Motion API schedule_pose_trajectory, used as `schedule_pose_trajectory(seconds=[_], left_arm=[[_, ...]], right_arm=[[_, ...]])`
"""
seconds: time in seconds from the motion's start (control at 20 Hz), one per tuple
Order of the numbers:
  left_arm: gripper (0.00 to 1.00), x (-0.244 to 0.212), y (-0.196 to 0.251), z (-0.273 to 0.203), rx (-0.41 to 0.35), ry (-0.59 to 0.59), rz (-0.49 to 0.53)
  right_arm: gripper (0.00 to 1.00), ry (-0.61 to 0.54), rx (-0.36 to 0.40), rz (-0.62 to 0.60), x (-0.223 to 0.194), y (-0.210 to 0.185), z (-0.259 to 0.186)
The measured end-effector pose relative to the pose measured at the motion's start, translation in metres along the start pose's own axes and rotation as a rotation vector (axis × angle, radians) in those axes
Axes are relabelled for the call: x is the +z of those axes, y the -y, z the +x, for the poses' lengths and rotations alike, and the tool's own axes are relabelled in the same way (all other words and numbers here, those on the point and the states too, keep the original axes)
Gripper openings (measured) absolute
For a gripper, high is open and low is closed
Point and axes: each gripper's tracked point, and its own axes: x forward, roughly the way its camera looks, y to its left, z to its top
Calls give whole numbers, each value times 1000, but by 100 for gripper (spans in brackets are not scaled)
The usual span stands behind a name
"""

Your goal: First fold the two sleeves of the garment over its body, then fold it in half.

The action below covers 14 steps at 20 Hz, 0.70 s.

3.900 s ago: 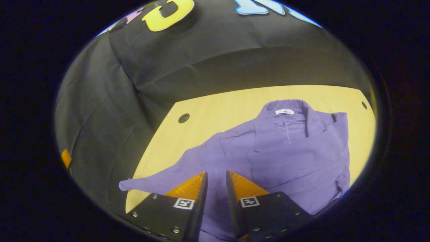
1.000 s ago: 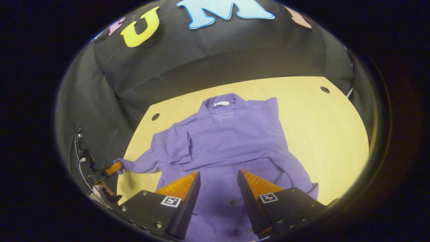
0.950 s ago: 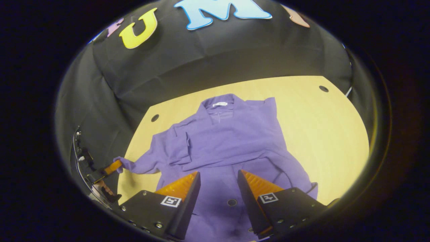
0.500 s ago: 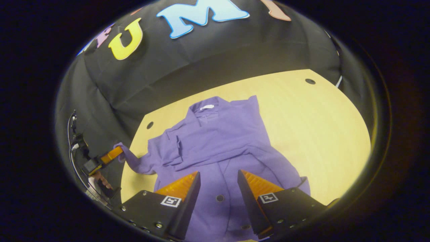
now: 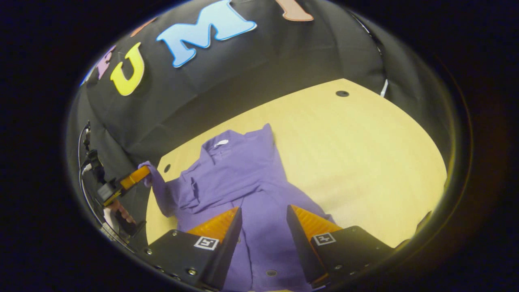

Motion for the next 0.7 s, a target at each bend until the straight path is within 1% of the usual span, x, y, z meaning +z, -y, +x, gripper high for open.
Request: schedule_pose_trajectory(seconds=[0.25,0.4,0.6,0.7], left_arm=[[7,1,88,23,-110,-18,60],[7,2,140,35,-175,-25,97],[7,-3,213,53,-249,-21,148],[6,-14,235,61,-267,-43,154]], right_arm=[[69,6,-29,53,2,37,-13],[69,-2,-46,64,-3,55,-18],[69,-52,-51,57,-29,71,-26],[69,-84,-48,51,-46,75,-29]])
